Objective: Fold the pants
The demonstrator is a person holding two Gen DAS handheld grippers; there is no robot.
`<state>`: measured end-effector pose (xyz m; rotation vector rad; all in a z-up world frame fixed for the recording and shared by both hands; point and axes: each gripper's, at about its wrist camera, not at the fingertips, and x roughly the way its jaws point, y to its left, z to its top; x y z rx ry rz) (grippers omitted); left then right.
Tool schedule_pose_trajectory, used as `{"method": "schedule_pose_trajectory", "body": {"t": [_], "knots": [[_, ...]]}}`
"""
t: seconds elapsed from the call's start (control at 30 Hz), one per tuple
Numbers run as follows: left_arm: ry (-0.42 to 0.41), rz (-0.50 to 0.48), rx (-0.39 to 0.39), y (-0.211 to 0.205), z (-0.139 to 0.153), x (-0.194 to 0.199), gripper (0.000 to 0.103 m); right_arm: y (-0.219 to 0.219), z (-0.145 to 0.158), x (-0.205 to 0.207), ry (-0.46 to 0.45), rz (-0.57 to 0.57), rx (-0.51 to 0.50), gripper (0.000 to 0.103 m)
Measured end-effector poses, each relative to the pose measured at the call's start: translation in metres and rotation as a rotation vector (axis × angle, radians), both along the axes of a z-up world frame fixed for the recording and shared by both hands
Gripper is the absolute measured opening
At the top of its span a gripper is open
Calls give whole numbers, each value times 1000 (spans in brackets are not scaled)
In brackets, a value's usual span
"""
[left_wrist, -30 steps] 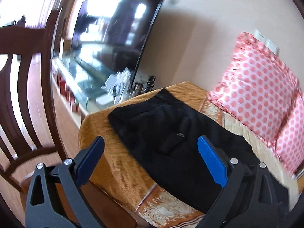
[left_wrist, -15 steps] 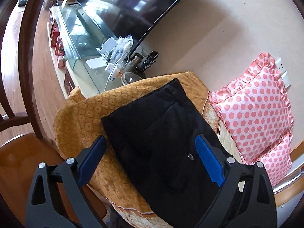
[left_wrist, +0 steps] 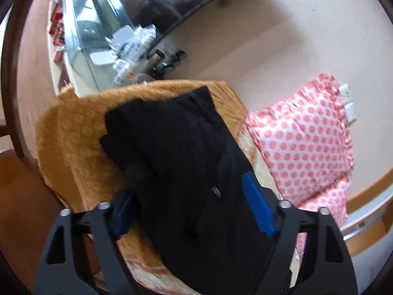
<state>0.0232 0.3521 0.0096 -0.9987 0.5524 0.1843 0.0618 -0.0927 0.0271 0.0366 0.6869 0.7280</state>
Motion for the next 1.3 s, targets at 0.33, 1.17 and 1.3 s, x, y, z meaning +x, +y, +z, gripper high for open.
{"method": "schedule_pose_trajectory", "body": {"t": [0.33,1.17,1.3], "knots": [[75,90,47,9,-2,4,24,-18,1,-4,11,-38,55,72],[-294,-758,482,-376,147,79,11,-195,17,-72,-69,-464,266,77],[-237,-1002,441,-464,93,73,11,-225,9,-87,-57,-562,266,77]]}}
